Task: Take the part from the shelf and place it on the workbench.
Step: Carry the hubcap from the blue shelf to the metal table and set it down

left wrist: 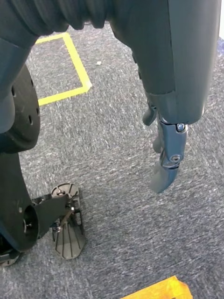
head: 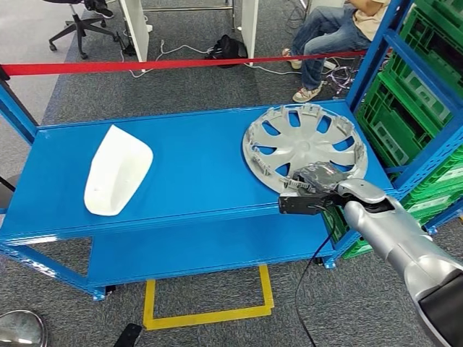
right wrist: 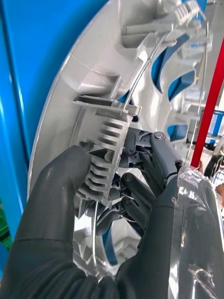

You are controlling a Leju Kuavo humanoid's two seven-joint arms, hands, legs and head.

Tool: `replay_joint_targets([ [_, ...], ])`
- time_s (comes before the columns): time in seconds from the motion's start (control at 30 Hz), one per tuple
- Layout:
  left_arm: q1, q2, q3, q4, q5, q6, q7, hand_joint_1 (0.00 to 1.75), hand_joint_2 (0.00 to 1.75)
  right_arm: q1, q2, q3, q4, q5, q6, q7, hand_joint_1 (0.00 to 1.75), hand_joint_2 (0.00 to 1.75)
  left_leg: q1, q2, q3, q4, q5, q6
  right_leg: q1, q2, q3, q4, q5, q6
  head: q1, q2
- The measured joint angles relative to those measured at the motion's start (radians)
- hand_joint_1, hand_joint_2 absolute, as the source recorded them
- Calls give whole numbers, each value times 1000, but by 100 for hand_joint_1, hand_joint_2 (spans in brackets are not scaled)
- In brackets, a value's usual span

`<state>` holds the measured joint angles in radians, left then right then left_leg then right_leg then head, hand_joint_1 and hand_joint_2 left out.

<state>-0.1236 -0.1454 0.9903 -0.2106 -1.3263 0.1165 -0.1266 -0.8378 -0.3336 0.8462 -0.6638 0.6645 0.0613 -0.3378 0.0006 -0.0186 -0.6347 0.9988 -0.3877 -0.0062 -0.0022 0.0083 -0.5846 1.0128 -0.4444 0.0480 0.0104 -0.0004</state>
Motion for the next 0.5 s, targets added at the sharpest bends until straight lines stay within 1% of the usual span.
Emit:
replay_joint_targets([
  [0.17,0,-6,0,0,4,9,10,0,175,15,-36,-20,-44,2,5,-4,175,175,0,0,0,0,0,0,0,0,0,0,0,0,0,0],
  [0.33,-1,-14,0,0,5,7,12,0,175,16,-59,-33,-83,1,13,-4,175,175,0,0,0,0,0,0,0,0,0,0,0,0,0,0],
  [0.5,-1,-18,0,0,5,7,12,0,175,16,-89,-52,-156,-5,16,7,175,175,0,0,0,0,0,0,0,0,0,0,0,0,0,0],
])
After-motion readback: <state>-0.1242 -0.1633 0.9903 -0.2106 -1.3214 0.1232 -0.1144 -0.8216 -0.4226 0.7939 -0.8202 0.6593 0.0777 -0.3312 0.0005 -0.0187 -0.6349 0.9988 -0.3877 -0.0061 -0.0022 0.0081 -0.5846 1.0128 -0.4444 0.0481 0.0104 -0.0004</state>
